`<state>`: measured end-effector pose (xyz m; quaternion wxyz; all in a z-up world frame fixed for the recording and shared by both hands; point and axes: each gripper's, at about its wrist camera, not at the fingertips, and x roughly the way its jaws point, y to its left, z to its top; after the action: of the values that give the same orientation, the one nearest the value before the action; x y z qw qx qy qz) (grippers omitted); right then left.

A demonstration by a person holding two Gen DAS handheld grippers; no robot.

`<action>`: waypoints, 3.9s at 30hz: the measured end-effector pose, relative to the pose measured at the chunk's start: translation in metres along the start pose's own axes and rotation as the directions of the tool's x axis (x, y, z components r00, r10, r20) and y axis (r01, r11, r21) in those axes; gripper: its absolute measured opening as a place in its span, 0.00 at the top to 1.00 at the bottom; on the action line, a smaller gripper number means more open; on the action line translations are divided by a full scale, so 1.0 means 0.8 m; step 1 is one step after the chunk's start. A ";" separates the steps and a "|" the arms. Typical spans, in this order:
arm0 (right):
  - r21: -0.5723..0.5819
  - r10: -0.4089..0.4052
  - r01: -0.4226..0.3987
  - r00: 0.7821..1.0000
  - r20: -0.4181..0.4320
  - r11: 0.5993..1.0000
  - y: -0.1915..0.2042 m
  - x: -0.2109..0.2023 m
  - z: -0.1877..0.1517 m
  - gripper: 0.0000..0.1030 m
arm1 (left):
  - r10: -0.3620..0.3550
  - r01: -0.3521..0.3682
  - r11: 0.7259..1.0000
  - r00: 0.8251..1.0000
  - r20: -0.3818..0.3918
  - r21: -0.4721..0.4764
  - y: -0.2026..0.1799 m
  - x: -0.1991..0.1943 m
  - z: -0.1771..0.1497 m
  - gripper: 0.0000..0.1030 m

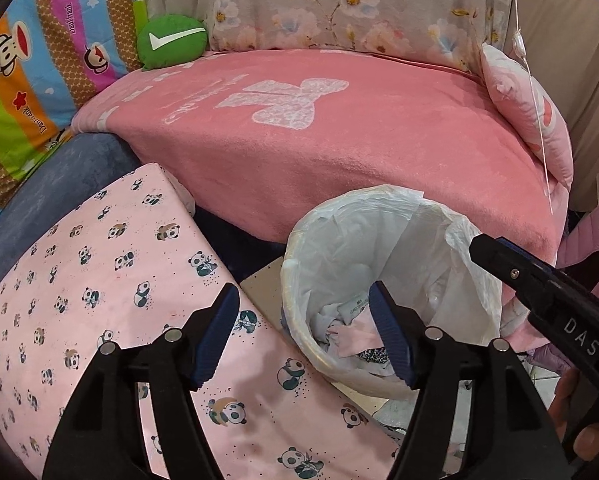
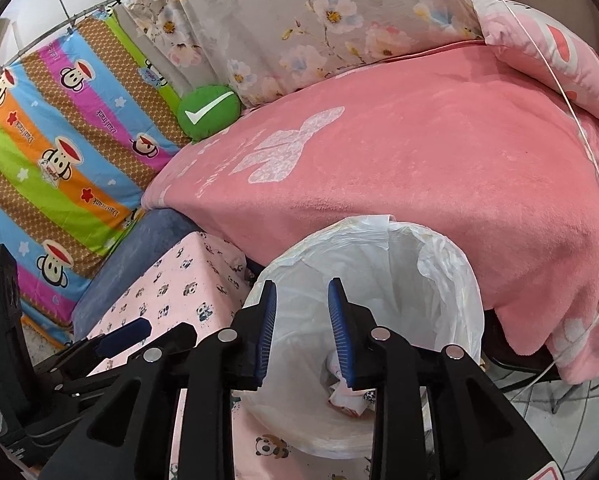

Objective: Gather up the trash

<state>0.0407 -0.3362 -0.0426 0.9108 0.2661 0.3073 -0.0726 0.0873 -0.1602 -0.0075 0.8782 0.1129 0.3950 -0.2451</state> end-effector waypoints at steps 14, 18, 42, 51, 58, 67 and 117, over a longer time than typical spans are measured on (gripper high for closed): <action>-0.202 -0.159 0.152 0.987 -0.018 0.968 0.047 -0.018 -0.027 0.35 | 0.064 -0.065 0.997 0.998 -0.016 -0.030 0.013 -0.009 -0.029 0.27; -0.235 -0.198 0.187 0.980 -0.021 0.954 0.059 -0.028 -0.044 0.32 | 0.083 -0.083 0.996 0.996 -0.018 -0.037 0.016 -0.015 -0.039 0.23; -0.244 -0.322 0.292 0.942 -0.094 0.925 0.049 -0.046 -0.089 0.10 | 0.140 -0.144 0.986 0.989 -0.052 -0.087 0.032 -0.031 -0.082 0.13; -0.253 -0.357 0.331 0.932 -0.062 0.909 0.053 -0.047 -0.098 0.05 | 0.137 -0.143 0.986 0.988 -0.064 -0.088 0.030 -0.030 -0.086 0.10; -0.244 -0.357 0.335 0.933 -0.049 0.910 0.047 -0.055 -0.096 0.05 | 0.127 -0.134 0.987 0.989 -0.071 -0.090 0.026 -0.031 -0.089 0.09; -0.242 -0.358 0.337 0.933 -0.046 0.910 0.051 -0.064 -0.098 0.05 | 0.128 -0.136 0.984 0.989 -0.071 -0.119 0.027 -0.034 -0.090 0.09; -0.223 -0.365 0.345 0.929 -0.055 0.912 0.040 -0.069 -0.105 0.05 | 0.117 -0.129 0.982 0.989 -0.092 -0.138 0.011 -0.034 -0.101 0.07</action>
<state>-0.0379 -0.2667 -0.0515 0.8895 0.1115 0.3997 -0.1915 0.0247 -0.1120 -0.0401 0.8801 0.0837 0.4403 -0.1565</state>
